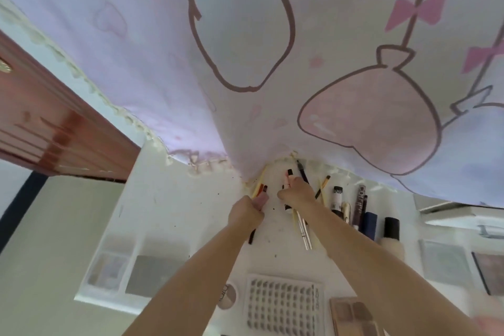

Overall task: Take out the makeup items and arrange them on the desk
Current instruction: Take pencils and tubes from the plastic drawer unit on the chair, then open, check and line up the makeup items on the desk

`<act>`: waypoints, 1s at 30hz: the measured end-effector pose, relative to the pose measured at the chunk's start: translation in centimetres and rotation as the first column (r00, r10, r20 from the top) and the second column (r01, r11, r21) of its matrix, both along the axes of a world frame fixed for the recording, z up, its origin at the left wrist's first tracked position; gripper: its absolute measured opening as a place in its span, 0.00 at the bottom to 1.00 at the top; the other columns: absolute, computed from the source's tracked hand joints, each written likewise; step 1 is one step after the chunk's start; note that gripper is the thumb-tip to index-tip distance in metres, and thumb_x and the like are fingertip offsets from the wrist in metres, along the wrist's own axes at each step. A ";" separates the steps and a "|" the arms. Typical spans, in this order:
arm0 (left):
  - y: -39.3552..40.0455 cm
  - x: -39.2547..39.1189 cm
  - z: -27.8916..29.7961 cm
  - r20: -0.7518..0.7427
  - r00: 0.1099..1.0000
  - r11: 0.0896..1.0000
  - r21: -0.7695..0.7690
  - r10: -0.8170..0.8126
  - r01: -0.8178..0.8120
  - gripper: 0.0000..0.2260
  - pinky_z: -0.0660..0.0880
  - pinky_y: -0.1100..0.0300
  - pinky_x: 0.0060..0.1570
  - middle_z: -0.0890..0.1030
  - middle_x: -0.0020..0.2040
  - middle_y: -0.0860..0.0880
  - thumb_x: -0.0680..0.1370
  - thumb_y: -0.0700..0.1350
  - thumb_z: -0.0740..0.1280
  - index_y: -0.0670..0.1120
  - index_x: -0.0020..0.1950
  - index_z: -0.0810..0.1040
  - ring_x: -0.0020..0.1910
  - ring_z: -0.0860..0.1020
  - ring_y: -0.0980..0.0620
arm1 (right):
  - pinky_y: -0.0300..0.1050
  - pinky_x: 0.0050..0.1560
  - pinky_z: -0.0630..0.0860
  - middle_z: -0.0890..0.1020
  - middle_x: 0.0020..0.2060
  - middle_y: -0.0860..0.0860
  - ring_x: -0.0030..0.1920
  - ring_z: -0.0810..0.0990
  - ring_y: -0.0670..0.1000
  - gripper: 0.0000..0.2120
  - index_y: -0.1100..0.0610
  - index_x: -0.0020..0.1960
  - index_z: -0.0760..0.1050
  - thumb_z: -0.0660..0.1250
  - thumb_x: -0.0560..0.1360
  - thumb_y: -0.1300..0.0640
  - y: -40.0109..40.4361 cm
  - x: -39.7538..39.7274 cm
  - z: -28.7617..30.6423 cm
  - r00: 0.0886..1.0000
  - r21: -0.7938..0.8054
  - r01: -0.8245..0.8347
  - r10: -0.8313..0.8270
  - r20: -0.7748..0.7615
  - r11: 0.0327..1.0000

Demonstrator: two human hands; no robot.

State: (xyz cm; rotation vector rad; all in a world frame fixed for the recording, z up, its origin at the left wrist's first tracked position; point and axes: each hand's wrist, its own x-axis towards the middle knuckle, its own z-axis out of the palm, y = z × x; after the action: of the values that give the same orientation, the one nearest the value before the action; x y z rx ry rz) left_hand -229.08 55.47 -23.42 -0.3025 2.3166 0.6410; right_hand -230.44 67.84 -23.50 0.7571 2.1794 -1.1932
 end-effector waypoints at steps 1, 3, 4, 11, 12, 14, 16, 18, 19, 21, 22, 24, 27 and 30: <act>0.3 -0.1 -0.1 -0.005 1.000 1.000 0.005 0.015 -0.015 0.09 0.62 0.66 0.28 0.66 0.34 0.51 0.78 0.48 0.59 0.43 0.43 0.65 0.39 0.70 0.50 | 0.37 0.26 0.61 0.67 0.33 0.50 0.33 0.69 0.48 0.07 0.60 0.43 0.63 0.62 0.71 0.65 0.1 -0.3 -0.1 1.000 0.014 -0.012 0.012 -0.006 1.000; 0.9 -0.3 0.1 -0.011 0.999 1.000 0.001 0.031 -0.031 0.09 0.63 0.65 0.27 0.68 0.34 0.50 0.77 0.48 0.61 0.42 0.46 0.66 0.41 0.71 0.50 | 0.37 0.26 0.61 0.70 0.38 0.52 0.38 0.71 0.50 0.07 0.59 0.46 0.63 0.62 0.72 0.64 0.2 -0.6 -0.6 0.999 0.039 -0.020 0.021 -0.023 0.999; 1.1 -0.3 0.3 -0.006 0.999 0.999 0.000 0.032 -0.032 0.09 0.65 0.65 0.27 0.70 0.36 0.49 0.77 0.47 0.61 0.42 0.47 0.68 0.41 0.72 0.50 | 0.36 0.26 0.62 0.71 0.41 0.54 0.40 0.72 0.51 0.08 0.58 0.48 0.63 0.62 0.72 0.63 0.2 -0.7 -0.7 0.999 0.051 -0.018 0.019 -0.033 0.999; -0.7 -0.3 1.6 0.025 0.992 0.992 -0.014 -0.126 0.126 0.11 0.64 0.64 0.27 0.72 0.38 0.48 0.78 0.44 0.56 0.39 0.50 0.74 0.36 0.71 0.52 | 0.47 0.54 0.71 0.68 0.62 0.63 0.59 0.72 0.60 0.23 0.67 0.65 0.61 0.63 0.75 0.58 -0.1 0.1 0.1 0.995 0.160 0.036 -0.021 -0.095 0.987; -1.3 -0.3 1.8 0.028 0.981 0.981 -0.019 -0.191 0.192 0.10 0.63 0.65 0.28 0.72 0.38 0.48 0.78 0.44 0.56 0.40 0.49 0.73 0.38 0.71 0.51 | 0.48 0.56 0.71 0.66 0.62 0.62 0.60 0.71 0.61 0.23 0.66 0.65 0.61 0.63 0.75 0.58 -0.3 0.4 0.4 0.994 0.175 0.027 -0.008 -0.109 0.984; -2.7 -0.2 2.0 0.035 0.949 0.949 -0.032 -0.312 0.313 0.11 0.68 0.64 0.36 0.76 0.45 0.46 0.78 0.45 0.57 0.41 0.54 0.73 0.49 0.74 0.47 | 0.48 0.59 0.70 0.65 0.63 0.62 0.61 0.69 0.60 0.23 0.66 0.66 0.60 0.63 0.74 0.59 -1.0 1.2 0.6 0.991 0.218 0.001 0.028 -0.129 0.976; -4.6 -0.2 2.5 0.040 0.916 0.912 -0.080 -0.400 0.402 0.16 0.70 0.59 0.53 0.74 0.61 0.45 0.79 0.47 0.56 0.41 0.65 0.70 0.62 0.71 0.46 | 0.48 0.62 0.67 0.64 0.65 0.62 0.64 0.66 0.60 0.25 0.66 0.67 0.59 0.62 0.74 0.61 -2.2 2.1 0.9 0.984 0.277 -0.012 0.062 -0.170 0.961; -7.0 -0.3 2.9 0.004 0.903 0.893 -0.145 -0.431 0.427 0.18 0.68 0.57 0.60 0.71 0.66 0.44 0.80 0.47 0.56 0.41 0.66 0.68 0.66 0.69 0.46 | 0.48 0.65 0.64 0.63 0.67 0.62 0.67 0.64 0.60 0.24 0.67 0.68 0.60 0.61 0.75 0.61 -4.0 3.0 1.5 0.974 0.322 -0.010 0.083 -0.212 0.947; -8.5 -0.4 3.1 -0.026 0.900 0.889 -0.172 -0.434 0.424 0.17 0.69 0.56 0.60 0.71 0.66 0.44 0.79 0.46 0.56 0.40 0.65 0.69 0.65 0.69 0.46 | 0.48 0.66 0.63 0.63 0.68 0.62 0.68 0.63 0.60 0.22 0.68 0.67 0.61 0.60 0.75 0.62 -5.3 3.5 1.7 0.969 0.328 0.001 0.080 -0.234 0.945; -11.9 -0.5 3.5 -0.081 0.884 0.874 -0.215 -0.460 0.435 0.16 0.69 0.54 0.61 0.71 0.66 0.42 0.79 0.46 0.57 0.40 0.64 0.70 0.65 0.70 0.45 | 0.48 0.64 0.64 0.66 0.66 0.62 0.66 0.64 0.60 0.20 0.68 0.64 0.66 0.59 0.75 0.60 -8.1 4.5 2.0 0.962 0.336 0.009 0.084 -0.261 0.942; -13.9 -0.5 3.7 -0.096 0.871 0.862 -0.233 -0.481 0.450 0.16 0.69 0.54 0.61 0.71 0.66 0.42 0.79 0.46 0.57 0.40 0.65 0.69 0.66 0.70 0.44 | 0.48 0.64 0.64 0.68 0.64 0.62 0.66 0.65 0.59 0.20 0.68 0.63 0.67 0.58 0.74 0.58 -9.8 5.0 2.3 0.957 0.343 -0.004 0.104 -0.273 0.939; -18.0 -0.5 4.0 -0.118 0.844 0.837 -0.256 -0.523 0.483 0.17 0.68 0.54 0.62 0.70 0.67 0.43 0.79 0.46 0.57 0.41 0.67 0.68 0.67 0.69 0.44 | 0.47 0.67 0.61 0.69 0.64 0.61 0.68 0.64 0.58 0.20 0.66 0.63 0.69 0.59 0.75 0.57 -13.3 5.9 2.6 0.947 0.336 -0.028 0.132 -0.292 0.942; -24.2 0.0 3.7 -0.133 0.801 0.803 -0.243 -0.584 0.545 0.19 0.66 0.54 0.64 0.68 0.68 0.43 0.79 0.48 0.58 0.43 0.69 0.65 0.67 0.67 0.44 | 0.40 0.63 0.60 0.72 0.63 0.59 0.65 0.69 0.56 0.16 0.64 0.62 0.71 0.61 0.75 0.61 -18.5 7.6 2.5 0.918 0.326 -0.075 0.193 -0.346 0.942; -29.4 1.1 3.0 -0.178 0.760 0.779 -0.199 -0.625 0.594 0.22 0.65 0.56 0.65 0.69 0.68 0.43 0.78 0.49 0.61 0.44 0.70 0.65 0.67 0.67 0.45 | 0.39 0.61 0.60 0.75 0.61 0.57 0.65 0.69 0.56 0.15 0.63 0.61 0.72 0.62 0.75 0.60 -23.3 9.3 1.8 0.878 0.338 -0.187 0.311 -0.363 0.923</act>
State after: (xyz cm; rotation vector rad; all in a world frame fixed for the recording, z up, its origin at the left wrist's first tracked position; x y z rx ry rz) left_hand -228.02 26.08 -20.46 0.5014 2.4817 0.1934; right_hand -221.17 44.51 -21.66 0.3272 2.7494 -0.9682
